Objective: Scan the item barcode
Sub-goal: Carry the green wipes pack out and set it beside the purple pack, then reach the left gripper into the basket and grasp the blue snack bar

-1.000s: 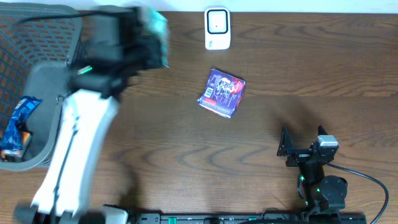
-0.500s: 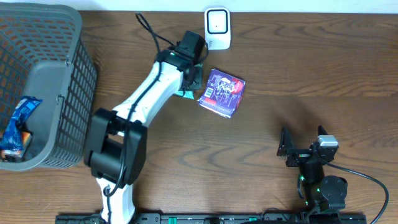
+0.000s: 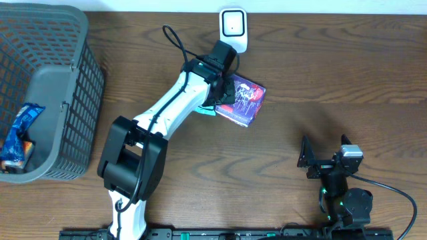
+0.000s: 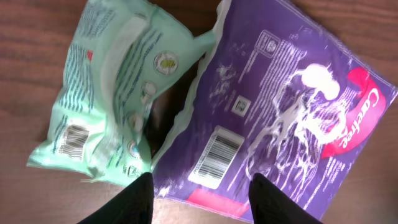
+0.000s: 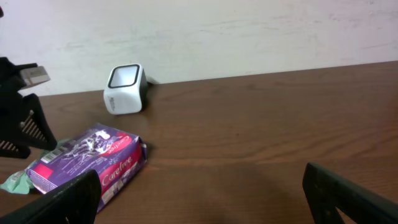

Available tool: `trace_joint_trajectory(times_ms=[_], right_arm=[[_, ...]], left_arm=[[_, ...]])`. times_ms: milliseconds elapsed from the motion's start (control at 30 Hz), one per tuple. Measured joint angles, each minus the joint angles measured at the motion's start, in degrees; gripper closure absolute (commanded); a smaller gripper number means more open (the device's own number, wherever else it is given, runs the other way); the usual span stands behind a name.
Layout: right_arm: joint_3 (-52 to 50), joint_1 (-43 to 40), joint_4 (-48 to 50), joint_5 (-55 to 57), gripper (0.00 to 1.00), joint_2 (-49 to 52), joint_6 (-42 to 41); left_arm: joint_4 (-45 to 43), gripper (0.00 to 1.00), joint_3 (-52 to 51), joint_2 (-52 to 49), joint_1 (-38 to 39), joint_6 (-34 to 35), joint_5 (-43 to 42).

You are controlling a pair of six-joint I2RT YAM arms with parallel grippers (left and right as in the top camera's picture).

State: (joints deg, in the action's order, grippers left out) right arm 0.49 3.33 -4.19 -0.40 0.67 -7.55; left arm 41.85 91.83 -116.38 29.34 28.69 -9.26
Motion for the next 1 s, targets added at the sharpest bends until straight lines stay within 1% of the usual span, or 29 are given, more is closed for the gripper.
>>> trace_joint_trajectory(times_ms=[133, 267, 400, 467, 567, 700, 767, 900, 1000], right_arm=[[0.0, 0.0, 0.0, 0.0, 0.01, 0.0, 0.0], [0.0, 0.0, 0.0, 0.0, 0.01, 0.0, 0.0], [0.0, 0.0, 0.0, 0.0, 0.01, 0.0, 0.0], [0.0, 0.0, 0.0, 0.0, 0.01, 0.0, 0.0], [0.0, 0.0, 0.0, 0.0, 0.01, 0.0, 0.0], [0.0, 0.0, 0.0, 0.0, 0.01, 0.0, 0.0], [0.0, 0.0, 0.0, 0.0, 0.01, 0.0, 0.0], [0.0, 0.0, 0.0, 0.0, 0.01, 0.0, 0.0], [0.0, 0.0, 0.0, 0.0, 0.01, 0.0, 0.0]], left_arm=[[2.9, 0.49, 1.3, 2.8, -2.9, -1.2, -1.4], [2.9, 0.47, 3.8, 11.8, -9.7, -3.1, -1.2], [3.0, 0.46, 6.5, 25.0, -22.2, -4.5, 3.5], [4.4, 0.46, 7.3, 30.5, -30.1, -4.9, 8.3], [8.5, 0.46, 7.6, 34.2, -40.8, -5.0, 15.5], [14.0, 0.46, 7.1, 32.4, -51.6, -5.2, 21.4], [14.7, 0.47, 5.6, 30.3, -56.0, -5.2, 23.1], [14.9, 0.47, 1.4, 25.4, -61.6, -5.1, 25.7], [13.7, 0.46, -1.2, 21.5, -63.4, -5.1, 27.5]])
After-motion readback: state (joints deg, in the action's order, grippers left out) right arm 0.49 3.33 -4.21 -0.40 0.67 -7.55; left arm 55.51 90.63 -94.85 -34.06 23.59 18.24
